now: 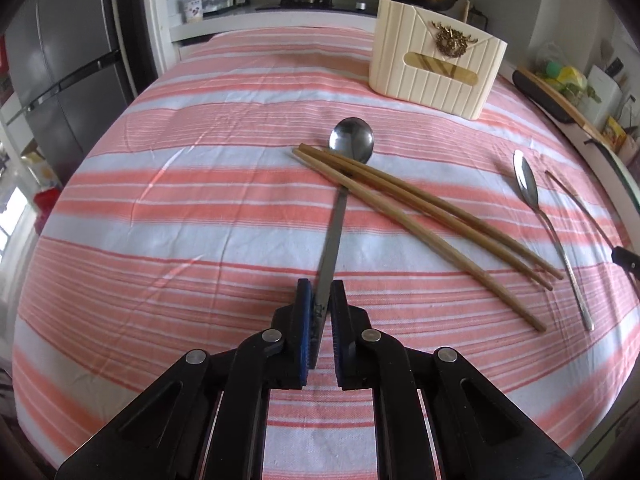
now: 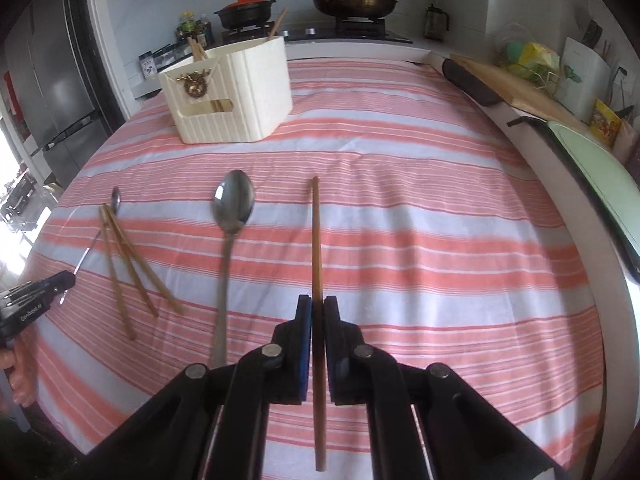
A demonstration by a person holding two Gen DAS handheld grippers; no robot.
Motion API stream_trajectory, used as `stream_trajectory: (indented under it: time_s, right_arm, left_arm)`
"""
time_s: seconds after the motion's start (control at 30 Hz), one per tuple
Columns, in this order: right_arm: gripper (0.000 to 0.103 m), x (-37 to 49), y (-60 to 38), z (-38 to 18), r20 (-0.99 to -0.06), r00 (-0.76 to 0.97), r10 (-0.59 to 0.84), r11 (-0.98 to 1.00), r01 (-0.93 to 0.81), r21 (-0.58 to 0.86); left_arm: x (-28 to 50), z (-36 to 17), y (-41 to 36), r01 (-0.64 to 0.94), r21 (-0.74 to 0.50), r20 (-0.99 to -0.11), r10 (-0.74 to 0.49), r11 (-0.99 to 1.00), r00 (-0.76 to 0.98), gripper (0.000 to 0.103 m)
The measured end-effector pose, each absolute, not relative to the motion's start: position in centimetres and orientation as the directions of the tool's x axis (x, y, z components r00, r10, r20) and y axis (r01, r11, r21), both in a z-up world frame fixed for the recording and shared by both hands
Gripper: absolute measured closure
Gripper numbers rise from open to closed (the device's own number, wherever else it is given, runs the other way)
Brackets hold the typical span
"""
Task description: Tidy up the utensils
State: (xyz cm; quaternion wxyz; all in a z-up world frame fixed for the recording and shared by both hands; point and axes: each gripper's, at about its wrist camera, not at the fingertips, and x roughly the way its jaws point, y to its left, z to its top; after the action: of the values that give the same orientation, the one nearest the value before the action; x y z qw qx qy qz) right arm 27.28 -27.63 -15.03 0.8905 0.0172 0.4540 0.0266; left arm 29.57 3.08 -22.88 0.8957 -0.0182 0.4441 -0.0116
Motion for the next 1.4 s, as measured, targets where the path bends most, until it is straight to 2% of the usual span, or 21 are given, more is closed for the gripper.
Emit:
stream_trajectory:
  time_s: [0.13, 0.17, 0.2, 0.27, 0.37, 0.47, 0.53, 0.63, 0.7, 0.73, 0.77, 0.83, 0.9, 1.07, 1.17, 1.27, 1.3, 1.33, 1.4]
  right_arm:
    - [0.096, 27.3, -29.1, -16.7, -0.842, 0.539, -0.003, 1.000, -0.002, -0.005]
    - [0.091, 27.3, -29.1, -16.9, -0.846, 0.533, -0.024, 1.000, 0.008, -0.024]
    - [0.072, 27.1, -28.8, -16.8, -0.842, 0.538, -0.043, 0.999, 0.011, -0.044]
    - [0.049, 26.5, -27.9, -15.8, -0.813, 0.580, -0.040, 0.998, -0.009, -0.056]
    - [0.049, 26.2, -24.4, -14.1, -0.786, 0.617, 0.014, 0.989, -0.122, -0.079]
    - [0.050, 27.3, -19.3, -13.1, -0.785, 0.594, 0.176, 0.955, -0.297, -0.011]
    - [0.050, 28.7, -15.6, -13.1, -0.779, 0.570, 0.260, 0.918, -0.395, 0.017]
    - [0.054, 31.5, -10.7, -15.0, -0.801, 0.512, 0.310, 0.865, -0.502, 0.013]
    - [0.078, 32.8, -8.5, -17.0, -0.846, 0.437, 0.307, 0.830, -0.558, 0.013]
    - [0.079, 32.7, -8.3, -17.0, -0.821, 0.489, 0.295, 0.831, -0.555, -0.031]
    - [0.088, 33.0, -8.3, -17.3, -0.835, 0.482, 0.267, 0.842, -0.539, -0.042]
    - [0.088, 32.9, -9.7, -17.0, -0.833, 0.468, 0.295, 0.883, -0.467, 0.050]
    - [0.088, 32.1, -11.4, -16.8, -0.831, 0.487, 0.271, 0.922, -0.379, 0.079]
    - [0.090, 27.4, -15.2, -16.8, -0.830, 0.543, 0.127, 0.987, -0.155, 0.050]
    - [0.090, 25.6, -16.4, -16.7, -0.838, 0.535, 0.105, 0.992, -0.116, 0.051]
    - [0.085, 24.9, -17.0, -16.1, -0.841, 0.511, 0.178, 0.982, -0.140, 0.124]
    - [0.075, 24.7, -17.3, -15.6, -0.827, 0.523, 0.207, 0.977, -0.152, 0.148]
    - [0.070, 24.6, -17.9, -15.2, -0.811, 0.543, 0.219, 0.975, -0.159, 0.157]
    - [0.067, 24.2, -19.2, -13.8, -0.778, 0.585, 0.230, 0.973, -0.161, 0.166]
  left_arm:
    - [30.4, -22.8, 3.0, 0.011, -0.043, -0.798, -0.041, 0.999, 0.602, 0.095]
    - [30.5, -22.8, 3.1, 0.014, -0.046, -0.798, -0.045, 0.999, 0.600, 0.095]
    - [30.6, -22.8, 3.1, 0.017, -0.048, -0.798, -0.049, 0.999, 0.600, 0.094]
    - [30.6, -22.9, 3.1, 0.026, -0.044, -0.796, -0.051, 0.999, 0.604, 0.095]
    - [30.5, -23.0, 2.7, 0.038, -0.008, -0.792, -0.029, 0.999, 0.610, 0.095]
    - [30.5, -23.0, 2.5, 0.036, 0.004, -0.789, -0.019, 0.999, 0.614, 0.095]
    - [30.5, -22.9, 2.6, 0.035, -0.002, -0.789, -0.023, 0.999, 0.614, 0.095]
    - [30.5, -22.9, 2.8, 0.037, -0.014, -0.792, -0.034, 0.999, 0.610, 0.095]
    - [30.5, -22.9, 3.0, 0.039, -0.024, -0.792, -0.043, 0.999, 0.609, 0.095]
    - [30.5, -22.9, 3.1, 0.036, -0.031, -0.793, -0.047, 0.999, 0.608, 0.095]
    - [30.5, -22.9, 3.3, 0.028, -0.041, -0.792, -0.050, 0.999, 0.608, 0.095]
    - [30.3, -22.9, 3.6, 0.001, -0.064, -0.788, -0.051, 0.998, 0.613, 0.095]
    - [30.2, -22.9, 3.6, -0.025, -0.073, -0.784, -0.042, 0.997, 0.619, 0.094]
    - [29.9, -22.9, 3.7, -0.094, -0.095, -0.778, -0.015, 0.991, 0.629, 0.094]
    - [29.8, -23.0, 3.8, -0.121, -0.095, -0.775, 0.003, 0.988, 0.631, 0.094]
    - [30.0, -22.9, 3.8, -0.108, -0.090, -0.780, -0.003, 0.990, 0.625, 0.094]
    - [30.0, -22.9, 4.0, -0.104, -0.088, -0.782, -0.004, 0.991, 0.623, 0.094]
    - [30.1, -22.8, 4.2, -0.105, -0.075, -0.783, 0.006, 0.992, 0.622, 0.093]
    - [30.3, -22.9, 4.9, -0.113, -0.041, -0.782, 0.038, 0.993, 0.622, 0.091]
